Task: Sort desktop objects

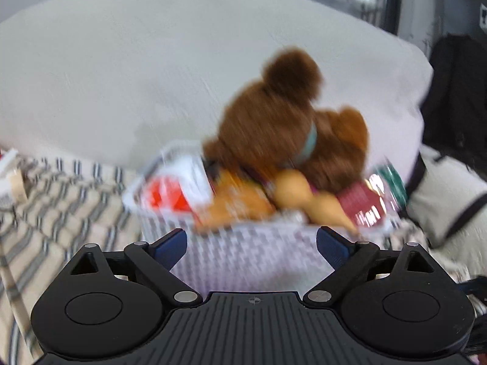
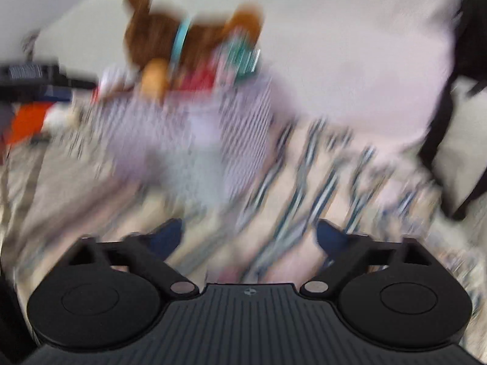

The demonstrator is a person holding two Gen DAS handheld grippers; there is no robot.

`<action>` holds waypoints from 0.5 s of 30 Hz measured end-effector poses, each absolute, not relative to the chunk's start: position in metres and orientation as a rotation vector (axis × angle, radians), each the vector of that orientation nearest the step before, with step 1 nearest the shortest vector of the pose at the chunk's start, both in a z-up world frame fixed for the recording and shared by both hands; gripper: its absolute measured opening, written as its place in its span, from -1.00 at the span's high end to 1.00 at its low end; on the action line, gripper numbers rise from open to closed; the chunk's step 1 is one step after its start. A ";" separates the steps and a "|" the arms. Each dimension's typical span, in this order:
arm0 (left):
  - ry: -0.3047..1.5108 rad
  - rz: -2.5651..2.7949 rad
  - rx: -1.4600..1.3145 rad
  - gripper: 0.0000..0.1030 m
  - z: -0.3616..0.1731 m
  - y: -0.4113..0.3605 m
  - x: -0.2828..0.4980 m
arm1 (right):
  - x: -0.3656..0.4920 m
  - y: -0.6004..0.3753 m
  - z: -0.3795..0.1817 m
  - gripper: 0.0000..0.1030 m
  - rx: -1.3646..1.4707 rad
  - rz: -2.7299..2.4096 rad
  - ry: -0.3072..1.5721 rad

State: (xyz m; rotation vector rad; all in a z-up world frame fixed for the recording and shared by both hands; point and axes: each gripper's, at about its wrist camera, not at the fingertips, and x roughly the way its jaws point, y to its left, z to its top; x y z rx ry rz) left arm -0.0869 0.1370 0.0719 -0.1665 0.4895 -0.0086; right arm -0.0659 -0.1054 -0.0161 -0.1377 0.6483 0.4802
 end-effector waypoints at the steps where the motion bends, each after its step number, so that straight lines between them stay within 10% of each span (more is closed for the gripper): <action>1: 0.494 -0.028 -0.169 -0.90 0.068 0.132 -0.093 | -0.063 -0.103 -0.023 -0.19 -0.158 0.479 0.684; 15: 0.660 -0.119 -0.265 -0.90 0.018 0.117 -0.103 | -0.040 -0.062 -0.043 -0.03 -0.515 0.699 0.804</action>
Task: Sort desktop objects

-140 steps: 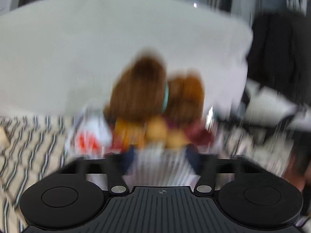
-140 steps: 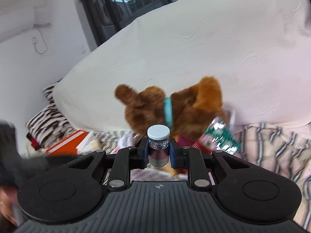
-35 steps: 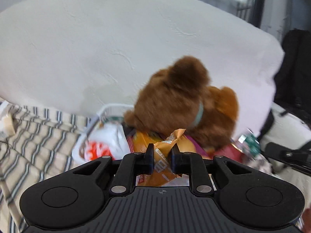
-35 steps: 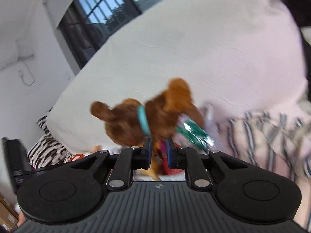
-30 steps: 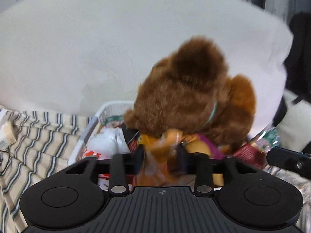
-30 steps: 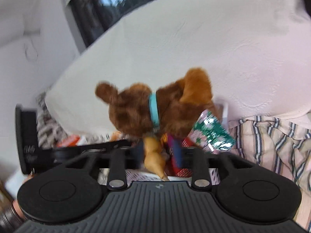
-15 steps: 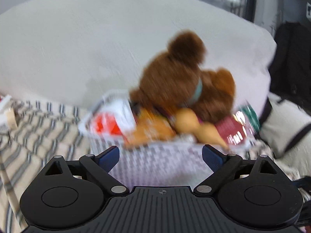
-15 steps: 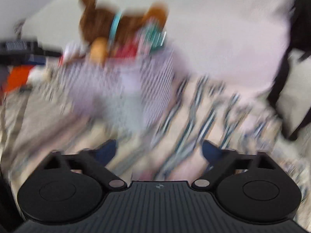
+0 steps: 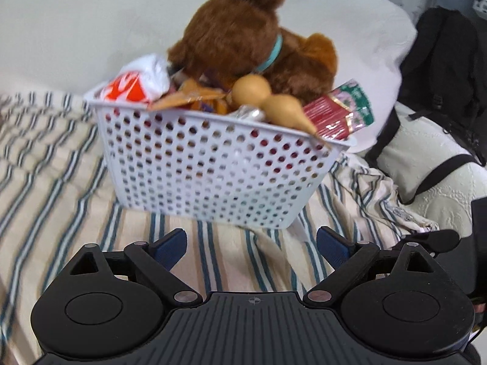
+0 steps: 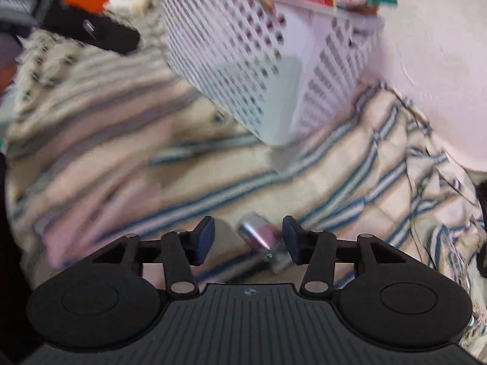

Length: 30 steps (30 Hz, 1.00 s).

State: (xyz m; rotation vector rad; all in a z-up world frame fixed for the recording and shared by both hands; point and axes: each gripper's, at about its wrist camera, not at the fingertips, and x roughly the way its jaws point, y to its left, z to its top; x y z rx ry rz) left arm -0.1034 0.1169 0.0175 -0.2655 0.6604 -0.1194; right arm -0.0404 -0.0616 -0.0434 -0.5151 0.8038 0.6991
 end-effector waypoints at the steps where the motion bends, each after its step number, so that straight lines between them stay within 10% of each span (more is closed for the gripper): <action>1: 0.667 -0.120 -0.274 -0.90 0.015 0.118 -0.102 | -0.037 -0.065 -0.046 -0.02 -0.486 0.697 0.810; 4: 0.677 -0.125 -0.283 -0.90 0.012 0.117 -0.102 | -0.035 -0.073 -0.045 0.34 -0.377 0.688 0.827; 20: 0.593 -0.070 -0.281 -0.93 0.050 0.138 -0.093 | -0.006 -0.091 0.092 0.54 0.348 0.747 0.671; 23: 0.588 -0.055 -0.326 -0.94 0.054 0.153 -0.091 | 0.006 -0.060 0.120 0.38 0.285 0.746 0.594; 26: 0.604 -0.061 -0.339 -0.94 0.046 0.161 -0.095 | -0.006 -0.041 0.113 -0.66 0.082 0.747 0.590; 30: 0.625 -0.048 -0.311 -0.94 0.031 0.164 -0.098 | -0.036 -0.037 0.065 -0.76 -0.327 0.689 0.681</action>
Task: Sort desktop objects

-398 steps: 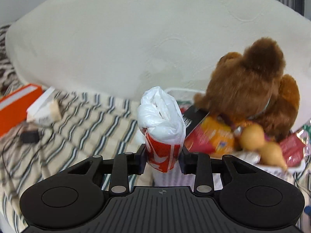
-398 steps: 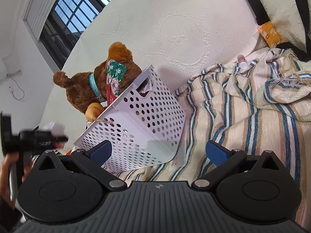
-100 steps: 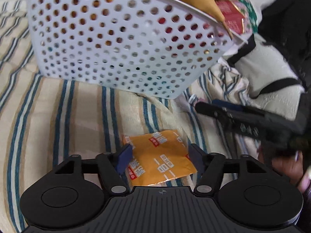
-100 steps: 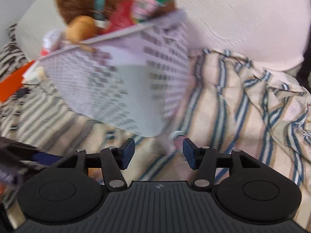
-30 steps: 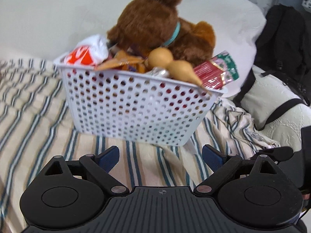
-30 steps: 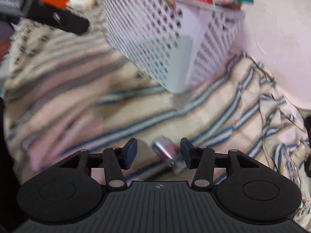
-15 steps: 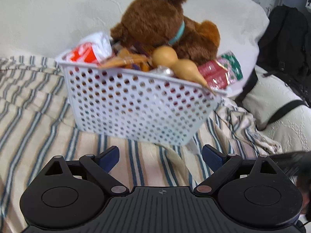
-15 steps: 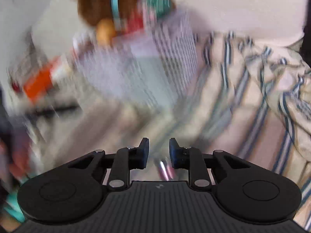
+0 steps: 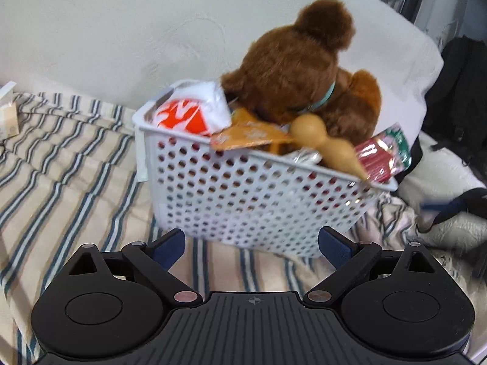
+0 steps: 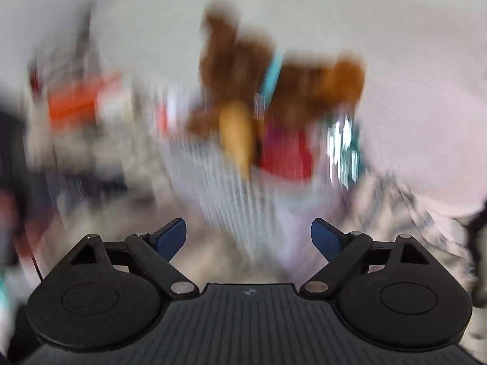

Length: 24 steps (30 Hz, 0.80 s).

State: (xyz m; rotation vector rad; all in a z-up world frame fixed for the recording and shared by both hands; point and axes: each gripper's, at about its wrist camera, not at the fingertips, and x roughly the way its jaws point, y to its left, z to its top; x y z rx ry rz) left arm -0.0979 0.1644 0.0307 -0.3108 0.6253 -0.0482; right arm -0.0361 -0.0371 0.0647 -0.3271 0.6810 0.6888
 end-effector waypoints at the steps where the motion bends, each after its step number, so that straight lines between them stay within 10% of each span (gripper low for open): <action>1: 0.635 -0.052 -0.317 -0.94 0.028 0.165 -0.096 | -0.040 -0.042 0.051 -0.75 -0.369 0.687 0.730; 15: 0.653 -0.073 -0.308 -0.94 0.025 0.154 -0.108 | -0.038 -0.071 -0.025 0.54 -0.329 0.588 0.979; 24: 0.639 -0.068 -0.316 -0.94 0.031 0.152 -0.114 | -0.044 -0.110 0.063 0.55 0.076 0.481 0.781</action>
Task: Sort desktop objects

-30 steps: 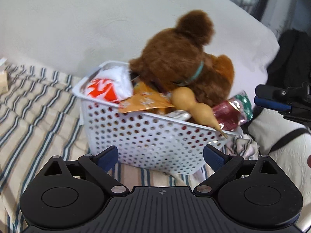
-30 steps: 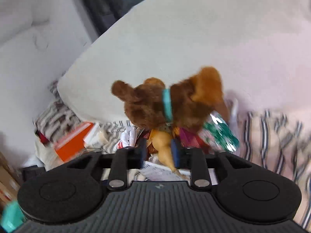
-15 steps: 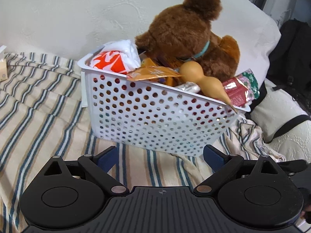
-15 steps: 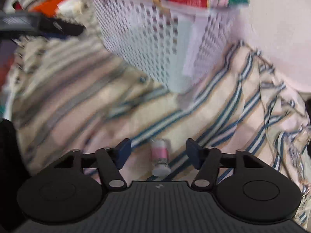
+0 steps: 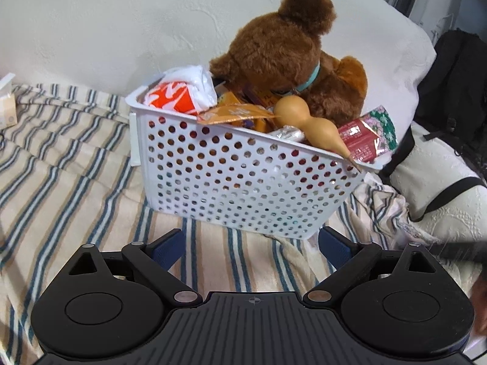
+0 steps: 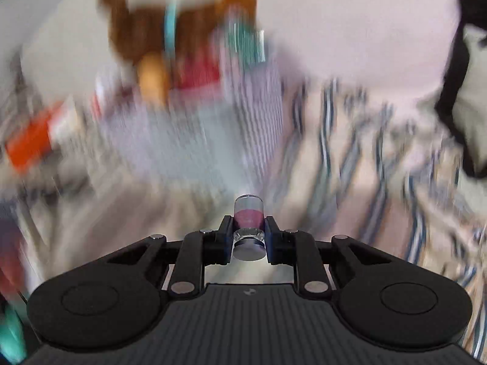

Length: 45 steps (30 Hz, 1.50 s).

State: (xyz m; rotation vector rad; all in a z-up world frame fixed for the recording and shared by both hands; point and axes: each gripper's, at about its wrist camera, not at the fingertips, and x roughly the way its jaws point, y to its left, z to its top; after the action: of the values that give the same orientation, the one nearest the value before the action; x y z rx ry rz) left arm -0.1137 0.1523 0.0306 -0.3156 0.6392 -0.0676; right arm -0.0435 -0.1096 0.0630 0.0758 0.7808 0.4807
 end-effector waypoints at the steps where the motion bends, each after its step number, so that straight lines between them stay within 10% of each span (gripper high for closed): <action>1: 0.637 -0.069 -0.325 -0.94 0.031 0.154 -0.113 | -0.040 -0.108 0.083 0.54 0.124 0.499 0.739; 14: 0.621 -0.050 -0.385 -0.95 0.022 0.152 -0.115 | 0.028 -0.015 0.082 0.54 0.150 0.494 0.584; 18: 0.619 -0.035 -0.363 -0.96 0.013 0.143 -0.113 | -0.003 -0.061 0.083 -0.32 0.289 0.537 0.488; 45: 0.553 0.247 -0.015 -1.00 0.007 0.068 -0.112 | -0.083 -0.106 -0.010 -0.90 0.143 0.213 0.465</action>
State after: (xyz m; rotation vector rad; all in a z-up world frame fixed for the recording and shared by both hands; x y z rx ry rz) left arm -0.1118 0.0676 0.0075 -0.0149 0.5529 0.2471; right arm -0.0827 -0.1057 -0.0097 0.1428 0.4647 0.2132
